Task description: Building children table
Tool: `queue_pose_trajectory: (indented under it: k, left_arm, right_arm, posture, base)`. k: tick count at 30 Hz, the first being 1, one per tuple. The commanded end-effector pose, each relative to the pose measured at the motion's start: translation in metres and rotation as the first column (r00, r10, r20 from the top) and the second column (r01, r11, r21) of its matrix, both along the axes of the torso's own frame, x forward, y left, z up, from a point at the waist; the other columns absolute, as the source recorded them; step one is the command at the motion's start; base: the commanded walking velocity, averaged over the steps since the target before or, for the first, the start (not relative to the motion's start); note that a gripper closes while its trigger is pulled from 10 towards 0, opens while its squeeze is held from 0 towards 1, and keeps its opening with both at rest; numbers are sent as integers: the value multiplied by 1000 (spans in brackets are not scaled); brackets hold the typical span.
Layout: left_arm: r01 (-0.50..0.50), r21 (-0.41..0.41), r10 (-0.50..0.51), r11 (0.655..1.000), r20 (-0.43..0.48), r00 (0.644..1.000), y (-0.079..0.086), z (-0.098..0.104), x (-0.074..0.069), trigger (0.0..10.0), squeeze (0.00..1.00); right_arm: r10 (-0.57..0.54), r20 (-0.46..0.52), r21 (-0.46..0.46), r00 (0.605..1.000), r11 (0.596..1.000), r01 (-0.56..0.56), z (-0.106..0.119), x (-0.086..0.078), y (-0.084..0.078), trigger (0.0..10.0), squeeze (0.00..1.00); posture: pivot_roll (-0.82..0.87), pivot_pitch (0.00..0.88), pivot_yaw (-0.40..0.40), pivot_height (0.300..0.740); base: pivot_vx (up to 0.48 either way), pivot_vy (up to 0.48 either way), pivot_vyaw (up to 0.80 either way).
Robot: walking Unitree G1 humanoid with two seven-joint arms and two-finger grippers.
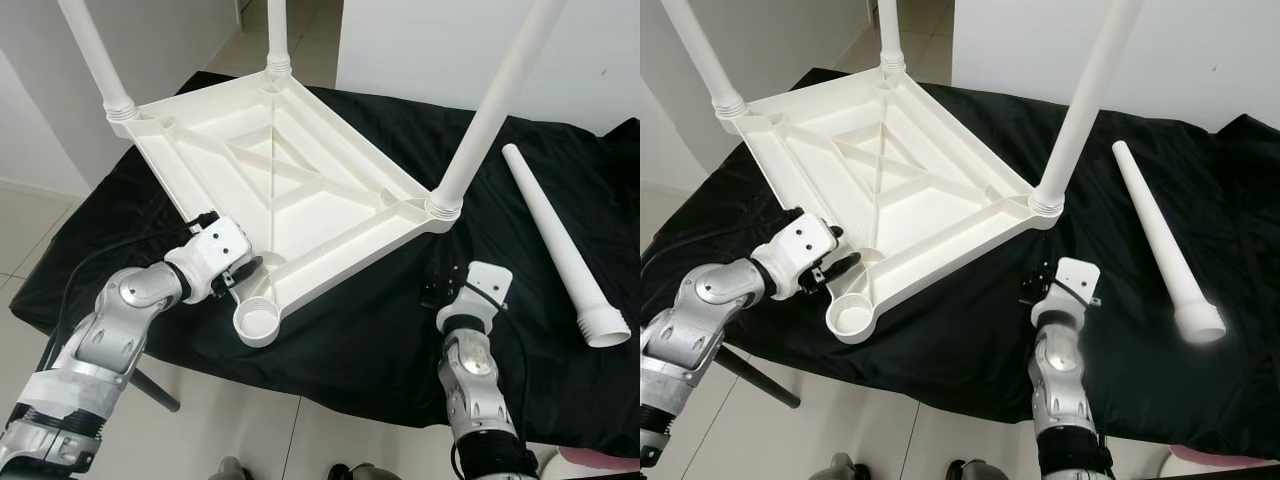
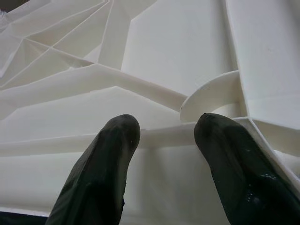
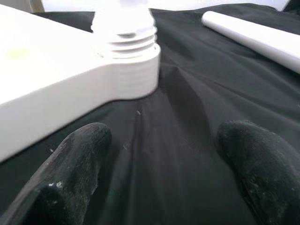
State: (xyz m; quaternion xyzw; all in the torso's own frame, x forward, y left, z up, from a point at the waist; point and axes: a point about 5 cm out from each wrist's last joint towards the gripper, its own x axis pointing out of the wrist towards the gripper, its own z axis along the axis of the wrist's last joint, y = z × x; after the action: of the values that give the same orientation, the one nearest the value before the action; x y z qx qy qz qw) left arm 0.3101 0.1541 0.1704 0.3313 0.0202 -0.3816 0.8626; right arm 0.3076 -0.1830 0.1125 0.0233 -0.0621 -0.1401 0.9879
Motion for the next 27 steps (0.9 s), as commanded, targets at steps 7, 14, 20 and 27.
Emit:
queue_pose_trajectory:
  k: [7,14,20,27]
  left_arm:
    - [72,59,-69,996,-60,996,-8,-16,-8,10000,0]
    - [87,76,-81,993,-78,994,-7,-18,-13,10000,0]
    - [100,84,-92,991,-91,992,-7,-20,-16,10000,0]
    - [164,28,-160,986,-113,981,-33,-24,-26,10000,0]
  right_arm:
    - [35,-59,-21,998,999,-36,1,16,-10,10000,0]
    - [70,-97,-30,993,997,-73,7,33,-12,10000,0]
    - [92,-109,-18,990,995,-95,8,39,-8,10000,0]
    - [169,-108,-8,980,985,-171,13,52,4,10000,0]
  posture:
    - [44,128,-44,740]
    - [51,127,-57,740]
    - [55,127,-65,740]
    - [57,123,-66,740]
  base:
    - [0,0,0]
    - [0,0,0]
    - [0,0,0]
    - [0,0,0]
